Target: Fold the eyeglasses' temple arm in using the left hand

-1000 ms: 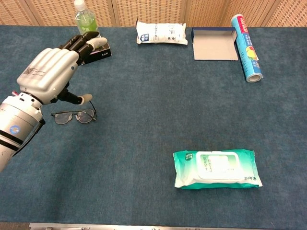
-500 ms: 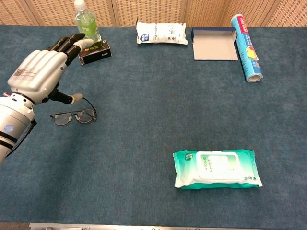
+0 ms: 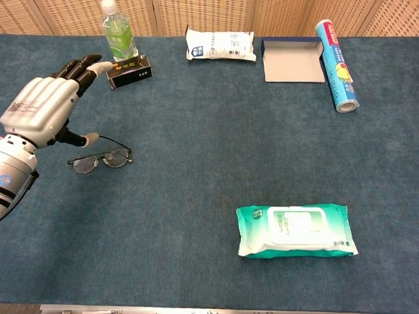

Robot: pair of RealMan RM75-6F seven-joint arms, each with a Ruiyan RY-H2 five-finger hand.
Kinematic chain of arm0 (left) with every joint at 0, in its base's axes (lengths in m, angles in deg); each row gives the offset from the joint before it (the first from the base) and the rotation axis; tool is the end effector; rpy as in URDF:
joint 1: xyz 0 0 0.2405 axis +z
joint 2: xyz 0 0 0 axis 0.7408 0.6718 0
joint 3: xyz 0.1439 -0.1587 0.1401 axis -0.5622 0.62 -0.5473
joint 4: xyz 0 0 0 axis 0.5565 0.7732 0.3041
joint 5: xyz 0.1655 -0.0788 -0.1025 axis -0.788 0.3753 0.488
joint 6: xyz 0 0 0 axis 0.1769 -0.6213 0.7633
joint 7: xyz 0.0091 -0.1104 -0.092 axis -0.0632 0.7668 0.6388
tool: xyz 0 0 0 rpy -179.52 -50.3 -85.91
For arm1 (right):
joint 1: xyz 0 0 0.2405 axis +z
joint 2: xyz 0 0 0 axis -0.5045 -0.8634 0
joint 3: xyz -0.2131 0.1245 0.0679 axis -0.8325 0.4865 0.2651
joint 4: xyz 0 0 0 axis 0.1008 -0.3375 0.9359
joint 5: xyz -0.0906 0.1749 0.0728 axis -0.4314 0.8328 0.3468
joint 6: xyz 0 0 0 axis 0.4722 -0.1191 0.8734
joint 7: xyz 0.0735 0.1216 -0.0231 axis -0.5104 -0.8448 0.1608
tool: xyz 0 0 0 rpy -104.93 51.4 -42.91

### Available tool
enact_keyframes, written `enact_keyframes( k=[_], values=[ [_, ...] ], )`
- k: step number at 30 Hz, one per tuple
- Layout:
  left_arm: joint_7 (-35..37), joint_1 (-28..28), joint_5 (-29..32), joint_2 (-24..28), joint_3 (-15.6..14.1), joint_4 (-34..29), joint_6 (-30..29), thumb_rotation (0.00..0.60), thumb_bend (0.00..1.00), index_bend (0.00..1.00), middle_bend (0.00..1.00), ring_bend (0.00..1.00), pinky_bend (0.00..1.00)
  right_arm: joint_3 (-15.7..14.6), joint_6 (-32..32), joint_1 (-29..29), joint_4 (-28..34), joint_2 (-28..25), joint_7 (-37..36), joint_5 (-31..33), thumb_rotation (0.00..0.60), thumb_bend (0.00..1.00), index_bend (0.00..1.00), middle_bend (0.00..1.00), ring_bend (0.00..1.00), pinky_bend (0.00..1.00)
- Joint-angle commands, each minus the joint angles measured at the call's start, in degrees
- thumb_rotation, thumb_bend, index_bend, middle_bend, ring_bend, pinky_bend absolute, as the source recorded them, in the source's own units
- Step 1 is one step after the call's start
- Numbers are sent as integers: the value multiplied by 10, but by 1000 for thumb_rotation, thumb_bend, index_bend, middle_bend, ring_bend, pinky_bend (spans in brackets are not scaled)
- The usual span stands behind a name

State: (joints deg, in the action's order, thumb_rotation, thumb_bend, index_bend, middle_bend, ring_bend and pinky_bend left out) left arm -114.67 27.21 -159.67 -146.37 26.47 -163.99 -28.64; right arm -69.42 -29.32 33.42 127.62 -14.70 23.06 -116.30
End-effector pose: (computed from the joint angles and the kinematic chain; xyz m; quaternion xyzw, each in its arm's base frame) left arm -0.1802 0.2377 0.0146 -0.6687 -0.3525 -0.4081 0.5119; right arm -0.2802 -0.1811 0.1999 0.5673 -0.3167 0.4715 0.5963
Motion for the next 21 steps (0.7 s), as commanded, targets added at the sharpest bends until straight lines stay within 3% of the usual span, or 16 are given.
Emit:
enact_keyframes(
  k=[1, 21],
  values=[
    [3, 2, 1, -1, -1, 5, -1, 600, 169, 51, 0, 28, 186, 0, 0, 0, 0, 0, 0, 0, 600, 392, 629, 522, 407, 437],
    [19, 14, 23, -11, -3, 42, 1, 600, 170, 50, 0, 28, 186, 0, 2, 1, -1, 1, 2, 1, 600, 392, 629, 522, 407, 437]
  ],
)
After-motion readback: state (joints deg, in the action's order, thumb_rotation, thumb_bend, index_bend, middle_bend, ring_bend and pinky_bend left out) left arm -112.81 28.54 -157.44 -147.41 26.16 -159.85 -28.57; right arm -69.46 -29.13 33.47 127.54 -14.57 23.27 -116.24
